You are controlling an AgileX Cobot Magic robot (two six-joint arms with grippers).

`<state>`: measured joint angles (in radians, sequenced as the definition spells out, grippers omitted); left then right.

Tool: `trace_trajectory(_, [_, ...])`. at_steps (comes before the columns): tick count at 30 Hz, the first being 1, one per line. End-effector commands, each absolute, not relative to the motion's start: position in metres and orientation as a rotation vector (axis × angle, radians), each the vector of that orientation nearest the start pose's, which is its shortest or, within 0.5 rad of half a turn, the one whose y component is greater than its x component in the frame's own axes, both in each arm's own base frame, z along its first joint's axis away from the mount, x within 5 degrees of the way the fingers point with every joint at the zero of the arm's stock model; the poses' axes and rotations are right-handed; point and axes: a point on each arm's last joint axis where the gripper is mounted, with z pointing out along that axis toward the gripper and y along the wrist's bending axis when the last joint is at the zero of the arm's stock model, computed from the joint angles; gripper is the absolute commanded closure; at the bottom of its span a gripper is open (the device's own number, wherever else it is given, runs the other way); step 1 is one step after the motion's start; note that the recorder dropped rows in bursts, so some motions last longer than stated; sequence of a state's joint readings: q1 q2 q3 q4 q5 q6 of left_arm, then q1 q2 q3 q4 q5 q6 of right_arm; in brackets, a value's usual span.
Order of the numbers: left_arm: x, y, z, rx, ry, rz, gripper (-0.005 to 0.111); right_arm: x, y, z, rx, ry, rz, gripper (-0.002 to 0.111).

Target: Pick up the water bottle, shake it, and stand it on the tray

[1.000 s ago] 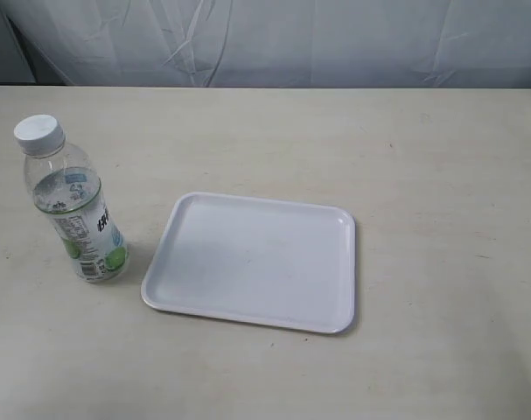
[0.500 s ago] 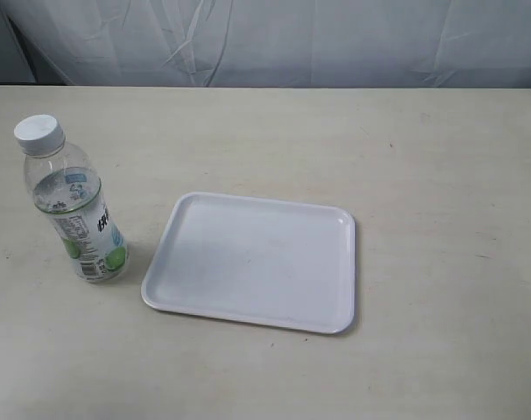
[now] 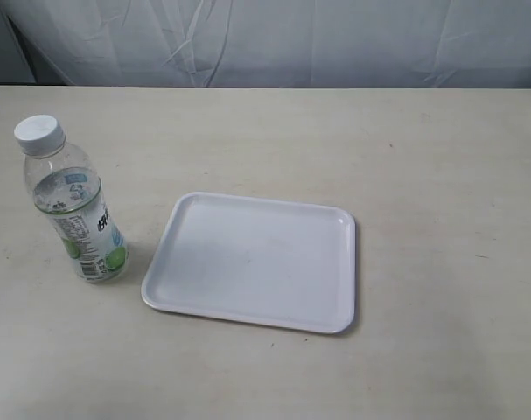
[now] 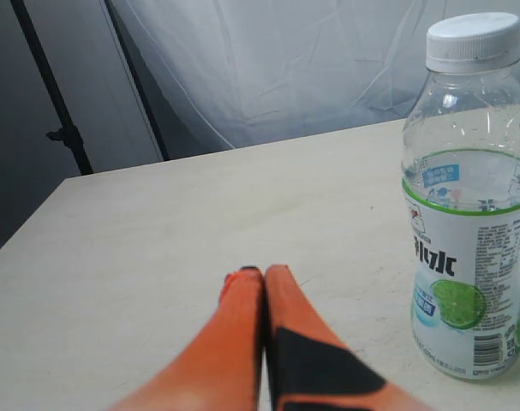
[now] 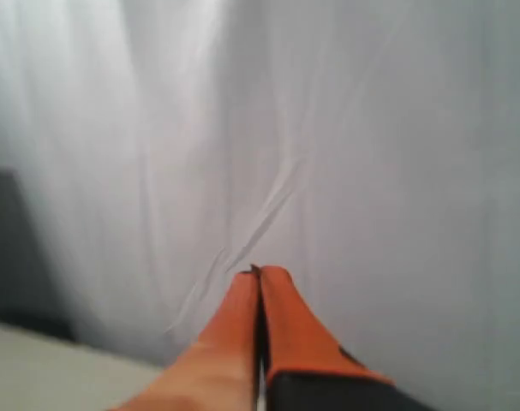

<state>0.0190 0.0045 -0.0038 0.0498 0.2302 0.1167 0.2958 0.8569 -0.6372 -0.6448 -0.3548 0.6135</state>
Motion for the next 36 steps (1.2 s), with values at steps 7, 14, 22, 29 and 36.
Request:
trace_trajectory(7, [0.055, 0.002, 0.192, 0.112, 1.714, 0.141, 0.106, 0.237, 0.209, 0.236, -1.005, 1.506, 0.842, 0.071])
trace_trajectory(14, [0.055, 0.002, 0.192, 0.112, 1.714, 0.141, 0.106, 0.237, 0.255, 0.218, -1.116, 1.513, 0.894, 0.004])
trace_trajectory(22, [0.055, 0.002, 0.192, 0.112, 1.714, 0.141, 0.106, 0.228, 0.294, 0.218, -1.231, 1.399, 0.908, 0.004])
trace_trajectory(29, [0.055, 0.002, 0.192, 0.112, 1.714, 0.141, 0.106, 0.224, 0.322, 0.212, -1.271, 1.366, 0.953, 0.004])
trace_trajectory(36, [0.055, 0.002, 0.192, 0.112, 1.714, 0.141, 0.106, 0.225, 0.351, 0.204, -1.279, 1.349, 0.987, 0.004])
